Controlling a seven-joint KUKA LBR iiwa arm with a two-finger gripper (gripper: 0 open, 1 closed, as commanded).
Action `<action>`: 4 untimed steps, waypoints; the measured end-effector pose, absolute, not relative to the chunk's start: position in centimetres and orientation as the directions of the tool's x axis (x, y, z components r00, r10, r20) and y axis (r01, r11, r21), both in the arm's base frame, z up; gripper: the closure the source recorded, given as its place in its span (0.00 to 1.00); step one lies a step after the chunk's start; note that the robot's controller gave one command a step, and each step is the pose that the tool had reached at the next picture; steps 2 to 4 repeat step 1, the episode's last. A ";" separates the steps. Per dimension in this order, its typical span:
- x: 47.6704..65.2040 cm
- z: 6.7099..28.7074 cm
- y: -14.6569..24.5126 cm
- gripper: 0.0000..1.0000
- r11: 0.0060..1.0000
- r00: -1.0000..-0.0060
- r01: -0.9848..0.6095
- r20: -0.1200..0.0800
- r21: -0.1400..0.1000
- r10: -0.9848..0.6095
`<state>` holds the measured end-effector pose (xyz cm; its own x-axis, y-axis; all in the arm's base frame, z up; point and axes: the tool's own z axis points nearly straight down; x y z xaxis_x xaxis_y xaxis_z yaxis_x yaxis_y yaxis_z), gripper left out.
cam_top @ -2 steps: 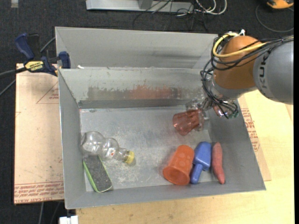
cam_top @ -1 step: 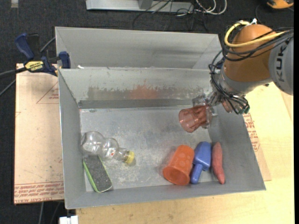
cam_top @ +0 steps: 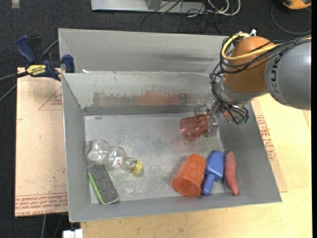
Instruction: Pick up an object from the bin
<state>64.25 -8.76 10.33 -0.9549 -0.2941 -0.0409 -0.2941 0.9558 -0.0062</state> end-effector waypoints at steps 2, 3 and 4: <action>62.0 30.6 -8.3 1.00 0.957 -0.957 -0.289 -0.036 -0.004 -0.289; 62.0 30.6 -8.3 1.00 0.957 -0.957 -0.289 -0.036 -0.004 -0.289; 62.0 30.6 -8.3 1.00 0.957 -0.957 -0.289 -0.036 -0.004 -0.289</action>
Offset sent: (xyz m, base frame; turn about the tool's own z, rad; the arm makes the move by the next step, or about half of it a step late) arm 0.0000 0.0000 0.0000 0.0000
